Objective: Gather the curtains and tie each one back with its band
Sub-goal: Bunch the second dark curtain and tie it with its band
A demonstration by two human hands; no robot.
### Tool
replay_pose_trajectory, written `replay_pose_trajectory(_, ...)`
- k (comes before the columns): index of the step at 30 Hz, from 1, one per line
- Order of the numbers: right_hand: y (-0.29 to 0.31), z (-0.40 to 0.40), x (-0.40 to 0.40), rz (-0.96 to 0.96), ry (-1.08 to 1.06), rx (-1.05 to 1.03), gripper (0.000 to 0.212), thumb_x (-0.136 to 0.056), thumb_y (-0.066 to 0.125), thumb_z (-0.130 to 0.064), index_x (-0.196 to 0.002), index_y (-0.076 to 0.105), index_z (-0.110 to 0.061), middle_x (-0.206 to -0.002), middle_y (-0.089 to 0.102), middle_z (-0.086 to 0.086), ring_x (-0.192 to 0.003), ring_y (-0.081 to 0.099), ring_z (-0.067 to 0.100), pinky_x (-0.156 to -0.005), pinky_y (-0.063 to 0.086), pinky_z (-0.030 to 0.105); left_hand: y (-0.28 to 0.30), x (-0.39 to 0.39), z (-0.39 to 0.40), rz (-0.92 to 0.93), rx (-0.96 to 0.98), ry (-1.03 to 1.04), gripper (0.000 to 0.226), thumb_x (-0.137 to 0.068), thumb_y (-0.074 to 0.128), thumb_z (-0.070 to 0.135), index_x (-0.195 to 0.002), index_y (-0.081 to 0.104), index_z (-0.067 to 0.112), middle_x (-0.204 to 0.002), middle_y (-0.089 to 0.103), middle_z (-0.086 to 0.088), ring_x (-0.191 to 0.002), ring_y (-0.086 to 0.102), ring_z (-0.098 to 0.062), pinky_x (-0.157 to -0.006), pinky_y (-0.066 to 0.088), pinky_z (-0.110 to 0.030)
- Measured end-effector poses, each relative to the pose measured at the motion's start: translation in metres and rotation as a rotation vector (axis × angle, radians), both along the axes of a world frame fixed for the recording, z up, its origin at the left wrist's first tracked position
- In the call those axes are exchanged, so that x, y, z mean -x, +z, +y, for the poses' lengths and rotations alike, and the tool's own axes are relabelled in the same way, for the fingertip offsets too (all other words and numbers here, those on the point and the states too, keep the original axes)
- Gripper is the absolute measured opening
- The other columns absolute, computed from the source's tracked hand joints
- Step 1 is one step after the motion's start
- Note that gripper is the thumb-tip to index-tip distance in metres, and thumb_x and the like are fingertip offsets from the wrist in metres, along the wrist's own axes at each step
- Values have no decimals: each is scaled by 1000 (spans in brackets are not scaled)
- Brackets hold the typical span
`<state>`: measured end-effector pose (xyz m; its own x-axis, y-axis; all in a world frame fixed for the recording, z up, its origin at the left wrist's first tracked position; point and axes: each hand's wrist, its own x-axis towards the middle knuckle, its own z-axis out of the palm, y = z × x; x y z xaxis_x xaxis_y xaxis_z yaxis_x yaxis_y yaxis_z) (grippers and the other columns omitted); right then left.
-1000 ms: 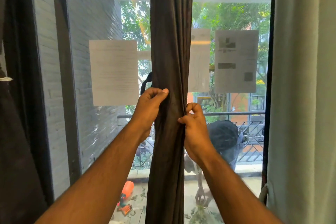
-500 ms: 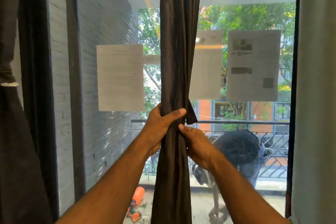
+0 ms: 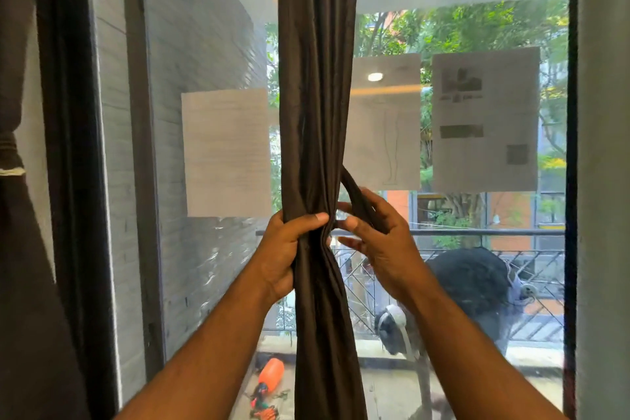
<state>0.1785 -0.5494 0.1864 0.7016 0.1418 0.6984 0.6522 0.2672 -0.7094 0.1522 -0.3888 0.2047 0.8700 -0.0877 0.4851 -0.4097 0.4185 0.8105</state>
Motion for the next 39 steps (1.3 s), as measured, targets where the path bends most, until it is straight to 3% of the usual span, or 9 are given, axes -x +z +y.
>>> replay_pose_trajectory(3, 13, -1, 8, -30, -98, -183, 14, -84, 67, -25, -93, 76, -21, -82, 75, 6, -83, 73, 22, -77, 57, 35, 1, -4, 12, 22, 13, -201, 26, -75, 66, 7, -98, 66, -5, -78, 64, -14, -50, 58, -18, -52, 52, -29)
replay_pose_trajectory(6, 22, -2, 15, -52, -75, -196, 16, -87, 65, -18, -92, 77, -27, -96, 76, 4, -101, 70, 22, -84, 58, 35, 5, -4, 21, -24, -65, -333, 33, -75, 63, 7, -106, 72, -1, -100, 72, -15, -60, 66, -21, -59, 57, -31)
replay_pose_trajectory(13, 36, 9, 47, -302, -223, 108, 39, -87, 56, -11, -99, 73, -44, -113, 69, -24, -109, 63, -1, -86, 50, 12, 20, 5, 10, -63, -219, -331, 34, -73, 61, -2, -98, 77, 14, -88, 74, -13, -74, 72, -25, -69, 61, -37)
replay_pose_trajectory(16, 35, 3, 51, -376, -455, 200, 18, -89, 61, -12, -91, 76, -23, -126, 57, -27, -116, 56, -2, -92, 49, 17, 26, 2, 2, -151, -181, -242, 83, -75, 60, -17, -144, 42, 26, -112, 68, -18, -90, 68, -32, -78, 60, -46)
replay_pose_trajectory(19, 35, 6, 59, -431, -458, 225, 28, -90, 61, -8, -96, 72, -33, -124, 54, -34, -114, 55, -9, -90, 45, 7, 40, -3, 1, -273, -166, -177, 107, -81, 51, -25, -151, 11, 45, -123, 63, -10, -92, 70, -25, -73, 61, -40)
replay_pose_trajectory(22, 33, 15, 65, -412, -363, 155, 47, -92, 57, 3, -113, 64, -38, -127, 61, -22, -117, 58, -1, -94, 47, 13, 53, 3, -3, -331, -189, -196, 82, -73, 59, -18, -142, 39, 22, -110, 68, -12, -94, 67, -28, -76, 60, -41)
replay_pose_trajectory(26, 30, 19, 70, -356, -320, 157, 42, -94, 54, -4, -122, 59, -36, -118, 67, -18, -114, 62, 3, -94, 50, 17, 55, 8, -2, -240, -238, -280, 63, -74, 59, -6, -136, 47, 2, -132, 58, -24, -119, 56, -42, -102, 43, -58)
replay_pose_trajectory(32, 36, 25, 79, -365, -292, 89, 17, -88, 65, -29, -104, 71, -29, -92, 74, -13, -91, 70, 6, -75, 55, 16, 69, 10, 1, -224, -451, -416, 45, -84, 56, 4, -127, 57, 17, -138, 49, -31, -131, 46, -45, -109, 36, -59)
replay_pose_trajectory(39, 41, 17, 71, -244, -354, -174, 17, -81, 75, -11, -73, 76, -26, -71, 74, -4, -70, 73, 14, -63, 57, 21, 63, 8, 7, -369, -283, -184, 58, -72, 68, -10, -123, 58, 16, -120, 69, -6, -105, 68, -21, -84, 58, -34)
